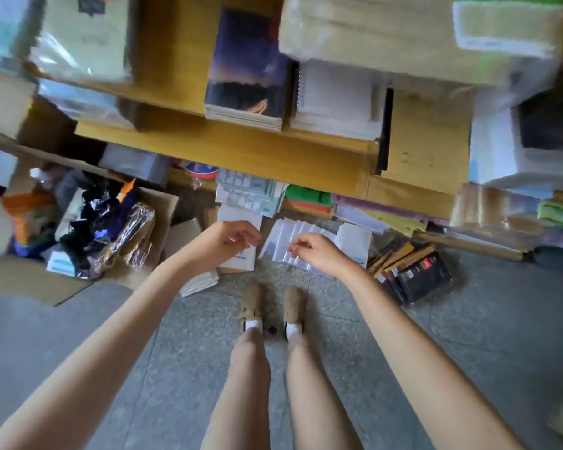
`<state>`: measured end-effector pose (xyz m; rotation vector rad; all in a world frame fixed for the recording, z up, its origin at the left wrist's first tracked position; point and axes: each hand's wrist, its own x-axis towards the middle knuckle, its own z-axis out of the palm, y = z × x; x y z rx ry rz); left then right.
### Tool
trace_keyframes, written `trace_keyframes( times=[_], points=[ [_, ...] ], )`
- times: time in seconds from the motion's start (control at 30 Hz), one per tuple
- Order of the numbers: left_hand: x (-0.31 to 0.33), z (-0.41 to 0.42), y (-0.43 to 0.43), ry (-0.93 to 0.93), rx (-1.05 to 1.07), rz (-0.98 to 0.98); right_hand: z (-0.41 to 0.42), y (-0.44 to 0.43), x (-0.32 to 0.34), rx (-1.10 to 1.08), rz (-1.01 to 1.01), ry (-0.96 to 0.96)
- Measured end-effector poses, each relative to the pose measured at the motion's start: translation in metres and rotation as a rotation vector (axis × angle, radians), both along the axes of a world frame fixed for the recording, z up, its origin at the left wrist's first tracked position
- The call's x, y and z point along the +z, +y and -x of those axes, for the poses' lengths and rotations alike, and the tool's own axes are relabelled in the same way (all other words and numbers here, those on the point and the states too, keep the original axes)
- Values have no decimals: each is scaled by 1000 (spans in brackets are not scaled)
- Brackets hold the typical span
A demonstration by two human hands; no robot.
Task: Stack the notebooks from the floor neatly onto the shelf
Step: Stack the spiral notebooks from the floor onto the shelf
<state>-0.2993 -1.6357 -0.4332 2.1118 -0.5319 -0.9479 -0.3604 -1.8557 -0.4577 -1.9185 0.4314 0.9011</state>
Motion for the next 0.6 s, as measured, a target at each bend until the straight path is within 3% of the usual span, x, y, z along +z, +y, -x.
trace_keyframes(
  times=[0.07, 0.17, 0.23, 0.4, 0.5, 0.6],
  points=[
    [-62, -5, 4, -69, -74, -142, -8, 10, -52, -144, -56, 30],
    [-168, -13, 8, 6, -182, -263, -18, 24, -146, -381, -38, 72],
    [-239, -25, 10, 57, -196, -313, -30, 30, -212, -327, -45, 75],
    [-412, -70, 15, 74, -244, -510, -87, 37, -385, 98, 41, -32],
    [-499, -104, 23, 44, -445, -744, -127, 49, -480, 600, 214, -126],
    [-563, -130, 29, -119, -560, -968, -153, 64, -543, 1024, 350, -267]
  ],
)
